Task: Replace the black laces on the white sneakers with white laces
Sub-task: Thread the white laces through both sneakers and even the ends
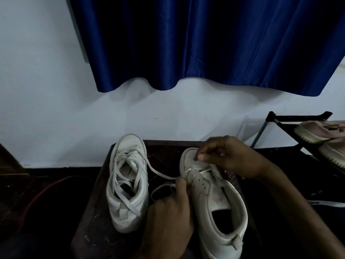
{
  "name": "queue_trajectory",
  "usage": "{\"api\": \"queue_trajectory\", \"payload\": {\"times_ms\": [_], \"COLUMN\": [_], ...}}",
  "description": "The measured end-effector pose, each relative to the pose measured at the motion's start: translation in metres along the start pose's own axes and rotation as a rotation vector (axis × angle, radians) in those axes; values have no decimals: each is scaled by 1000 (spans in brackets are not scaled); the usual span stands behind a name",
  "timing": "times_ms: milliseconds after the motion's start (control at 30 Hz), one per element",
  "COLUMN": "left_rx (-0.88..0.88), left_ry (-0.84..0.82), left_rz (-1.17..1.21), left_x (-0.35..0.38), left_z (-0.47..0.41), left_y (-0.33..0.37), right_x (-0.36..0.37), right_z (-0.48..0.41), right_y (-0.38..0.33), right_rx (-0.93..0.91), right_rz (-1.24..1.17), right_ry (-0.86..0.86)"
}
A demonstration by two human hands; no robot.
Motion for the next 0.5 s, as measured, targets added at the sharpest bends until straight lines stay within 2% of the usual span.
{"api": "queue_trajectory", "payload": {"times_ms": [67,100,200,267,333,500], "left_rx": [-62,-95,-81,-98,-86,-35], "left_ry": [-48,-70,-190,-163,-150,-105], "left_rz": [16,1,10,-12,-1,-1], "left_x": [2,0,0,3,1,10], "left_z": [1,3,10,9,8,9], "left_y": [3,4,9,9,10,12], "right_x": [1,5,31,57,73,73], "right_z": [-15,-25,-57,-72,-79,-83], "right_y": [-15,-24,-47,-57,-65,-69], "right_rx": [-14,-19,15,45,48,95], "right_rz": [89,170,409,672,928,1007], "right_ry": [55,25,-224,-421,-548,-655]}}
Point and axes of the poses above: each hand's wrist, its own z-axis away from the middle knuckle, its own x-axis out of the palm, y = z × x, the point moved 2 cm from there along -z, towards the middle knuckle, and after that the axes turned 5 degrees about -y, right-handed, at the moved point
